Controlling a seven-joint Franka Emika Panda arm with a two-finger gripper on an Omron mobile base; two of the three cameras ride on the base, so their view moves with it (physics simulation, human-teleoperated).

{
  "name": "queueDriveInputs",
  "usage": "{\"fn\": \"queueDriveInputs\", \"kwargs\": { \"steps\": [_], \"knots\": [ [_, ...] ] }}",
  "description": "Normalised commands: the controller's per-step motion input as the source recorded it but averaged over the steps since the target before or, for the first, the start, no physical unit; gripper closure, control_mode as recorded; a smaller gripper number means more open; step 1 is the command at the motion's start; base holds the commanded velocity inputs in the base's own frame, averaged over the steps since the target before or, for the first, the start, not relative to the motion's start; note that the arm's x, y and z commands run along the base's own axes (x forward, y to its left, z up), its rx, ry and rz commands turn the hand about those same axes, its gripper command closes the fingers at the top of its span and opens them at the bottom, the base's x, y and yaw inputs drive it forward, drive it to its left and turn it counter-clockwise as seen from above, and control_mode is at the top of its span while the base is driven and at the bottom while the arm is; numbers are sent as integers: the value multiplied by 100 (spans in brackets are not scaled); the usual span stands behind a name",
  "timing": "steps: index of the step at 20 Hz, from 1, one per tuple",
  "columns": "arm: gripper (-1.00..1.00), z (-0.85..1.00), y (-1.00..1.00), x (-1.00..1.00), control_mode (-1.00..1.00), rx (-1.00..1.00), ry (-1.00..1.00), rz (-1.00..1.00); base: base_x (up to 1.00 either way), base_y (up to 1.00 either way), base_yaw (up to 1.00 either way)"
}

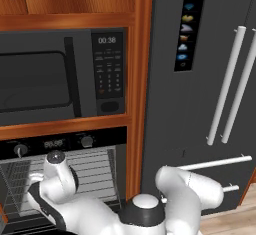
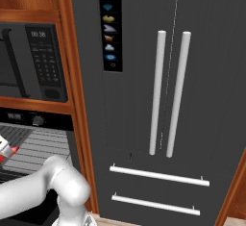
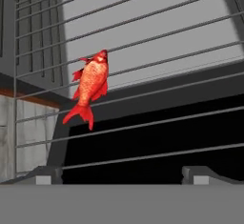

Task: Take the fish from the oven and place it on the plate on the counter.

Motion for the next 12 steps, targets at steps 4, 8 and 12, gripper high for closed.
{"fn": "queueDriveInputs", "kwargs": {
  "steps": [4,8,12],
  "knots": [
    [-100,-30,13,27,-100,2,2,9,0,0,0],
    [-100,-28,29,27,-100,-3,0,15,0,0,0],
    [-100,-1,34,20,-100,-10,19,12,0,0,0]
  ]
}}
